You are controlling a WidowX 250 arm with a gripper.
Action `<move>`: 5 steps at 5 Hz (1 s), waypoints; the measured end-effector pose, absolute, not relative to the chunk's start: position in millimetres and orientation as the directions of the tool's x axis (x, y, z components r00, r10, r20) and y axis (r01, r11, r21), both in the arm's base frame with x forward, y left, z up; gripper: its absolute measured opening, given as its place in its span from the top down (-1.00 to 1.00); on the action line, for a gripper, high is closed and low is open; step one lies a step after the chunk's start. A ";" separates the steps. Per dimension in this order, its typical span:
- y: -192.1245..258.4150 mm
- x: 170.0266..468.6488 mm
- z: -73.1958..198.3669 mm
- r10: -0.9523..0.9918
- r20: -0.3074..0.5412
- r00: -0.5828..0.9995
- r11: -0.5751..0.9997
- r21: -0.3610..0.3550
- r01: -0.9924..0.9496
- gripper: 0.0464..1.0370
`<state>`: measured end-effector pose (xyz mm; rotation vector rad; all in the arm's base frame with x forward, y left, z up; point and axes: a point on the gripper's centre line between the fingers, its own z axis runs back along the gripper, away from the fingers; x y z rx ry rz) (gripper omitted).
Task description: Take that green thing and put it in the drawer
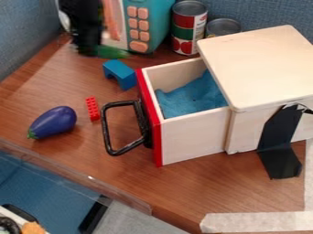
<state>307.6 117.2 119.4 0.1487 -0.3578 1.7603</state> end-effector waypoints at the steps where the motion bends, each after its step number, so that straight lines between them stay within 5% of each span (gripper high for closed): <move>1: 87.8 311.1 120.5 0.940 0.323 -0.113 -0.062 -0.163 -0.985 0.54; 5: 21.3 306.5 128.6 0.943 0.324 0.076 0.145 -0.194 -0.970 0.54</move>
